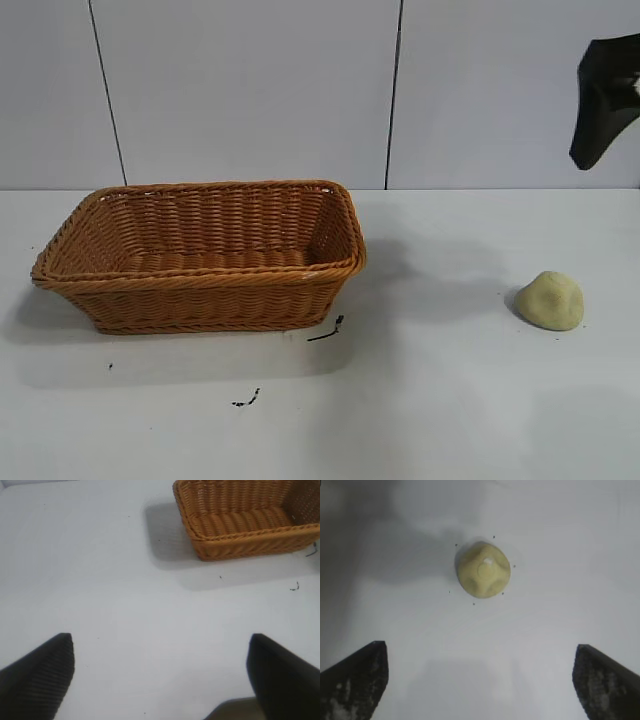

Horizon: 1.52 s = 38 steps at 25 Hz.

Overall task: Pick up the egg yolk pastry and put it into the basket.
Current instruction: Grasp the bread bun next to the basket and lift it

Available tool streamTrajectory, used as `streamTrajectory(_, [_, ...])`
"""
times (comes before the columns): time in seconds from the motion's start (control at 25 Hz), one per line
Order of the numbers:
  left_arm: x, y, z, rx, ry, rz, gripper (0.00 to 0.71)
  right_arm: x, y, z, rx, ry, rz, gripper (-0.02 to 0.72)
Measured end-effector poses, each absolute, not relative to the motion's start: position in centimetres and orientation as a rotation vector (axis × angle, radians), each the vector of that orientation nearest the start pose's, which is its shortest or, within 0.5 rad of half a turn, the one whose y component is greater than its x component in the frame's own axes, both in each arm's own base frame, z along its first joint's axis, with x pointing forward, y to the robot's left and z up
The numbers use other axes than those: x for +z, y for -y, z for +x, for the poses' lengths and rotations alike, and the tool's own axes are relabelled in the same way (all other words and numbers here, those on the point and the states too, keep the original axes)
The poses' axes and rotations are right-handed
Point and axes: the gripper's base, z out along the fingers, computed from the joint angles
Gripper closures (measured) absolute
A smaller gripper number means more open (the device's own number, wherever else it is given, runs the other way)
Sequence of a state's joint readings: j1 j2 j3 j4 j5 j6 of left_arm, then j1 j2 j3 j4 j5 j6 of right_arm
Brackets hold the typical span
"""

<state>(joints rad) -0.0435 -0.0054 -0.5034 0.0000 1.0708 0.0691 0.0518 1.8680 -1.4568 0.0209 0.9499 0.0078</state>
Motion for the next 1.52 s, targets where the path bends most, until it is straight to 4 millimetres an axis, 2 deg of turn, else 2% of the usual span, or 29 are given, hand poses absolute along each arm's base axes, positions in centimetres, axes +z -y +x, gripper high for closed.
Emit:
streamTrajectory(0.36, [27.7,0.0,-0.7,0.016,-2.042,0.115,0.014,17.1,-2.3,40.5,0.033,-3.014,-0.051,0.01])
streamTrajectory(0.64, [27.7,0.0,-0.7,0.016,-2.042,0.115,0.014,12.5,-2.3,41.3,0.029,-3.063,-0.06,0.01])
streamTrajectory(1.12, [27.7,0.0,-0.7,0.016,-2.042,0.115,0.014,10.4,-2.3,41.6,0.026,-3.08,-0.061,0.012])
streamTrajectory(1.2, [27.7,0.0,-0.7,0.016,-2.042,0.115,0.014,10.4,-2.3,41.5,0.027,-3.083,-0.06,0.044])
streamTrajectory(1.28, [27.7,0.0,-0.7,0.016,-2.042,0.115,0.014,10.4,-2.3,41.5,0.027,-3.086,-0.06,0.113])
streamTrajectory(1.48, [27.7,0.0,-0.7,0.016,-2.042,0.115,0.014,10.5,-2.3,41.5,0.023,-3.094,-0.064,0.451])
streamTrajectory(1.52, [27.7,0.0,-0.7,0.016,-2.042,0.115,0.014,10.6,-2.3,41.5,0.023,-3.095,-0.064,0.491])
